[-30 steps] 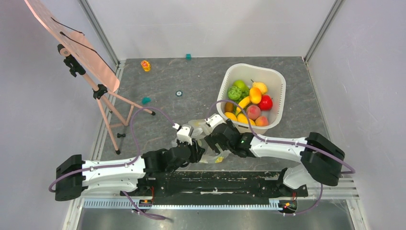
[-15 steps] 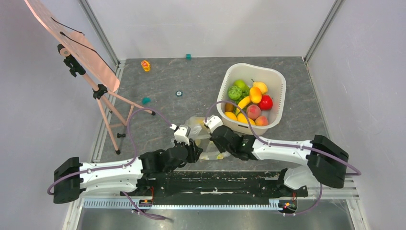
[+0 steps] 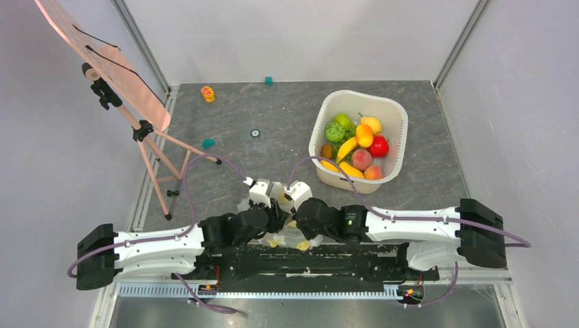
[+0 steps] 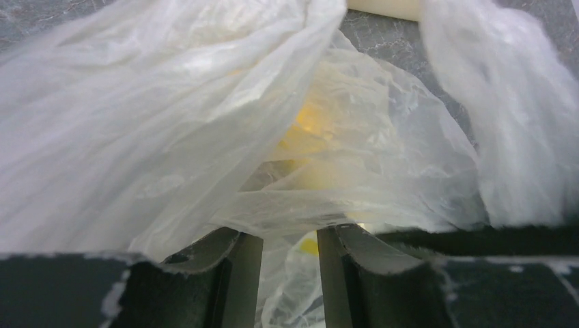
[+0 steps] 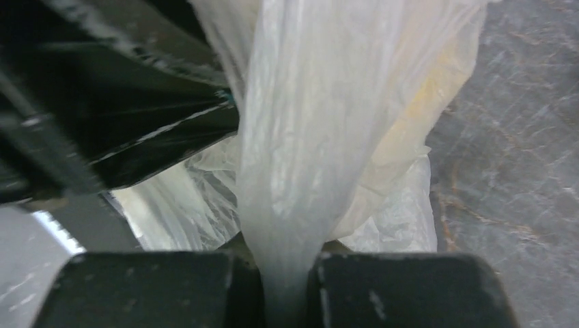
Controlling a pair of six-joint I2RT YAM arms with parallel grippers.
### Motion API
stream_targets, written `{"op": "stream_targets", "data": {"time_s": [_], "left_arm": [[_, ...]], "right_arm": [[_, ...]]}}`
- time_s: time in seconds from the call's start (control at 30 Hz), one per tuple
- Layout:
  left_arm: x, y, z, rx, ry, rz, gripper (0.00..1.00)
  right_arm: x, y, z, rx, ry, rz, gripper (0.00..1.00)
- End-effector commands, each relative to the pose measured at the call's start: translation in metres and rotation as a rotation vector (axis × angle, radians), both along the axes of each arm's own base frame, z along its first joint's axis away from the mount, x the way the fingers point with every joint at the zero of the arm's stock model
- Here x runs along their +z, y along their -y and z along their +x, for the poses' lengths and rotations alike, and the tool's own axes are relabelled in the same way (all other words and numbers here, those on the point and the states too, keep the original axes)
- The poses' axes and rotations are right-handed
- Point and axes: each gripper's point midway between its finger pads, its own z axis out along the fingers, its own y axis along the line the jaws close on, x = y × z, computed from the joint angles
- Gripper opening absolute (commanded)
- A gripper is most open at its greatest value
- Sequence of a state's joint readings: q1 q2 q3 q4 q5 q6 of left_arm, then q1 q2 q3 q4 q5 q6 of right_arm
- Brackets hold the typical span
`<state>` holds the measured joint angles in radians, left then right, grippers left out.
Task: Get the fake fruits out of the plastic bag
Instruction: Adjust the plastic bag at the center of the board, then take out the fake fruit from the plastic bag.
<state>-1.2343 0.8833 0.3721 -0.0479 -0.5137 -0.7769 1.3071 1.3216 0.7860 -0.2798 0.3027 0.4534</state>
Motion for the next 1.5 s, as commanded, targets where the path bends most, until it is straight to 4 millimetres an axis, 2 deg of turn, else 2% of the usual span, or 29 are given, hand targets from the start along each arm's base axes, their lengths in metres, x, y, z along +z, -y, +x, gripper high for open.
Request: {"op": "stream_targets", "data": {"time_s": [0.0, 0.03, 0.07, 0.17, 0.27, 0.3, 0.47, 0.57, 0.63, 0.7, 0.8, 0.9, 1.07, 1.3, 1.47], "left_arm": [[0.003, -0.003, 0.006, 0.046, 0.007, -0.023, 0.4], [0.001, -0.004, 0.006, 0.054, 0.002, -0.019, 0.4], [-0.001, -0.005, 0.006, 0.059, -0.002, -0.015, 0.41], [-0.005, -0.006, 0.006, 0.072, -0.014, -0.009, 0.43], [-0.01, -0.007, 0.007, 0.082, -0.022, 0.004, 0.45], [-0.011, -0.008, 0.007, 0.086, -0.024, 0.007, 0.46], [-0.018, -0.012, 0.007, 0.111, -0.036, 0.011, 0.48], [-0.021, -0.014, 0.007, 0.122, -0.047, 0.01, 0.48], [-0.023, -0.015, 0.006, 0.133, -0.055, 0.004, 0.5], [-0.026, -0.017, 0.006, 0.146, -0.063, -0.003, 0.51], [-0.028, -0.019, 0.007, 0.171, -0.073, -0.019, 0.52], [-0.029, -0.022, 0.007, 0.19, -0.08, -0.029, 0.53], [-0.031, -0.031, 0.008, 0.224, -0.085, -0.031, 0.54], [-0.03, -0.042, 0.008, 0.257, -0.082, -0.067, 0.57], [-0.029, -0.048, 0.011, 0.276, -0.075, -0.057, 0.6]], "right_arm": [[0.024, -0.015, -0.017, 0.016, -0.053, 0.141, 0.11], [0.025, -0.016, -0.02, 0.028, -0.055, 0.156, 0.27], [0.03, -0.017, -0.02, 0.035, -0.048, 0.173, 0.39], [0.048, -0.015, -0.018, 0.044, -0.006, 0.225, 0.6], [0.072, -0.01, -0.009, 0.019, 0.057, 0.265, 0.72], [0.081, -0.008, -0.005, 0.011, 0.079, 0.276, 0.79], [0.124, 0.002, 0.001, 0.002, 0.156, 0.35, 0.88], [0.137, 0.016, 0.008, -0.051, 0.198, 0.381, 0.89], [0.135, 0.031, 0.018, -0.135, 0.22, 0.378, 0.85], [0.127, 0.046, 0.027, -0.218, 0.226, 0.368, 0.67], [0.109, 0.058, 0.035, -0.277, 0.211, 0.329, 0.42], [0.087, 0.062, 0.04, -0.307, 0.179, 0.273, 0.26], [0.053, 0.059, 0.051, -0.308, 0.124, 0.183, 0.23], [0.012, 0.061, 0.078, -0.308, 0.132, 0.014, 0.2], [-0.011, 0.051, 0.093, -0.274, 0.161, -0.091, 0.18]]}}
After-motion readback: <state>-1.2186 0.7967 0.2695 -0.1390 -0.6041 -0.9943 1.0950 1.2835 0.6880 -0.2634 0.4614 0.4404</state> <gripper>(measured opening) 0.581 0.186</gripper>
